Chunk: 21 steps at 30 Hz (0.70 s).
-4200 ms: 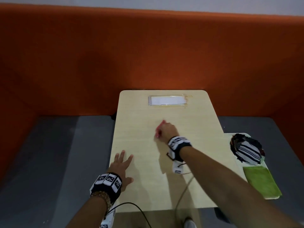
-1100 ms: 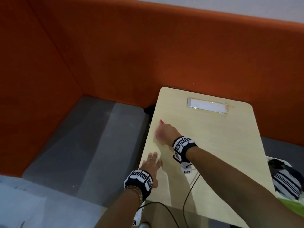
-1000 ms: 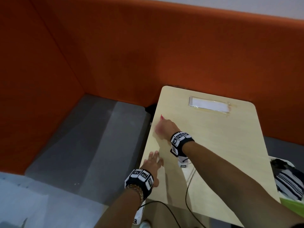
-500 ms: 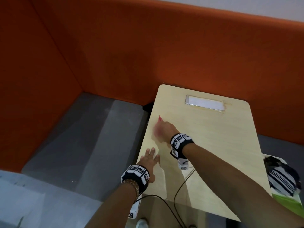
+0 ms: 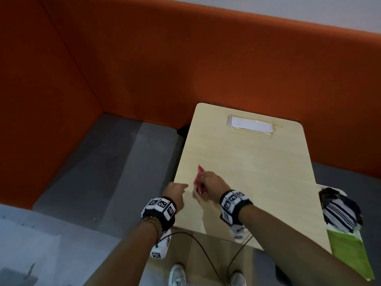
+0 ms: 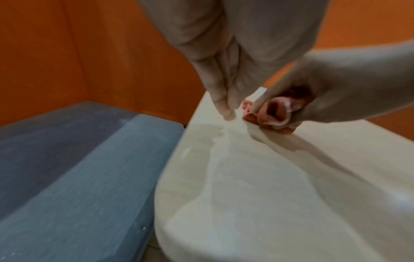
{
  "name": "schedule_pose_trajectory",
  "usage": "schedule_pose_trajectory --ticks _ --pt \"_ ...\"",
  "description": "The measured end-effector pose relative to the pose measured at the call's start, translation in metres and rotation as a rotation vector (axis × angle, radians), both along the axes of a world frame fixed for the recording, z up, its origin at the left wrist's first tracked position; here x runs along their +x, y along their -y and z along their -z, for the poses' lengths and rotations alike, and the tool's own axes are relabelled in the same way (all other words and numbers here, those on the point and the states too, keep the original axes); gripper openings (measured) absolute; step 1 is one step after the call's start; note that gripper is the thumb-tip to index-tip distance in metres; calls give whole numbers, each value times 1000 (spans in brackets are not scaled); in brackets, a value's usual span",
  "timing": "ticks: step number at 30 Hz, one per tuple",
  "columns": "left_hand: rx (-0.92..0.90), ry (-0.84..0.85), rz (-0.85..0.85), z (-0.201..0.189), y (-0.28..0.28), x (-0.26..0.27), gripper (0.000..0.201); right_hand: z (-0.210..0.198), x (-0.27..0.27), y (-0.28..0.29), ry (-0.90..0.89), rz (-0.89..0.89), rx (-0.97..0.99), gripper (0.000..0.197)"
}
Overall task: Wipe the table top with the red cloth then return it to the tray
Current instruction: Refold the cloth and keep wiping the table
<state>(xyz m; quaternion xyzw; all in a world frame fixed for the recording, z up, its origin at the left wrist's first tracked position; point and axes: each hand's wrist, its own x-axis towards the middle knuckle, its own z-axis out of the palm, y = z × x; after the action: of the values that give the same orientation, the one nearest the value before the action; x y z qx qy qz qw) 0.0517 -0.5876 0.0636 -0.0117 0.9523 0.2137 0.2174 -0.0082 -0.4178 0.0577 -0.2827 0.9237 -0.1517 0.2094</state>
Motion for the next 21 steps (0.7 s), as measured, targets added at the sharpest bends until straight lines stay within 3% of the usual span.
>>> schedule_pose_trajectory --ticks 5,8,11,13,21 --pt "77 23 -274 -7 23 -16 15 5 -12 31 37 114 -35 23" --pt "108 -16 -345 -4 29 -18 24 14 27 37 28 -29 -25 23" --pt "-28 -23 -253 -3 28 -16 17 22 48 44 -6 -89 -32 29" --pt "-123 -29 -151 -2 24 -14 30 21 47 49 -36 -75 -22 28" --pt "-125 13 53 22 6 1 59 19 75 28 -33 85 -54 36"
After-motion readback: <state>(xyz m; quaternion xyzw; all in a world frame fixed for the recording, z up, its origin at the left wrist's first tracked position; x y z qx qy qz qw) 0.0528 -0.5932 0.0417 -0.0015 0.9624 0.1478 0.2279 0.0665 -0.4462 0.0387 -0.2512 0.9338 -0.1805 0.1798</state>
